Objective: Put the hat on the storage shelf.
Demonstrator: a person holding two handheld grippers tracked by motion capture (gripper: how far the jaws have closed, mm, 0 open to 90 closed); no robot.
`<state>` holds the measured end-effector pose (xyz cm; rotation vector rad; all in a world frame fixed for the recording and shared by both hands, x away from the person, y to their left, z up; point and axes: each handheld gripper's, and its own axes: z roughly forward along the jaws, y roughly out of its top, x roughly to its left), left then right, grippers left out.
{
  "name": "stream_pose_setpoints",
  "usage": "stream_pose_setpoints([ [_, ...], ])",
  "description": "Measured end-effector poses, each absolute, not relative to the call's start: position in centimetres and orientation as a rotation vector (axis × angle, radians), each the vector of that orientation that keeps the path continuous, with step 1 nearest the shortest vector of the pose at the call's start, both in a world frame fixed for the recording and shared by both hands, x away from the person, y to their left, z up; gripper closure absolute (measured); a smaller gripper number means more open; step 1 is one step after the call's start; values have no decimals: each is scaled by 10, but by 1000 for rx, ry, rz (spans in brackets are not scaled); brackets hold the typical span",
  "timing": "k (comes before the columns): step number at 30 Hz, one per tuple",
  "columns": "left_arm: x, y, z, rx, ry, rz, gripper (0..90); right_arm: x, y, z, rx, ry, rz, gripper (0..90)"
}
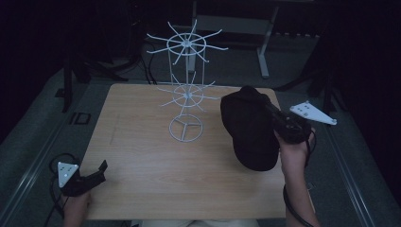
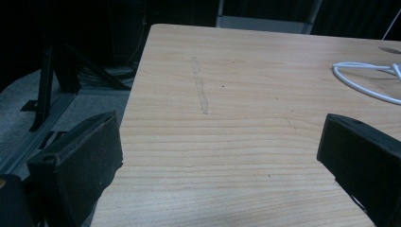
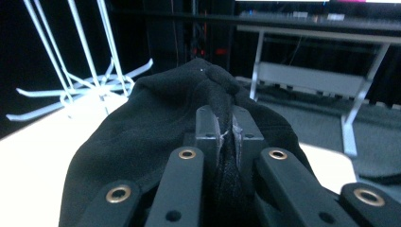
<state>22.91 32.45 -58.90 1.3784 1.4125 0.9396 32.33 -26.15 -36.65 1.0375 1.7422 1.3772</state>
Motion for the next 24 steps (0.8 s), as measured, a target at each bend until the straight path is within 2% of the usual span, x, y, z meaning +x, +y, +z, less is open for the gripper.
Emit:
stream_pose_setpoints([
  [12,229,324,-589,1381,1411,942,15,300,-259,-315,927,1664,1461,841],
  [24,229,324,-589,1382,1411,943,14,281,-240,-243,771,1581,1556,842],
])
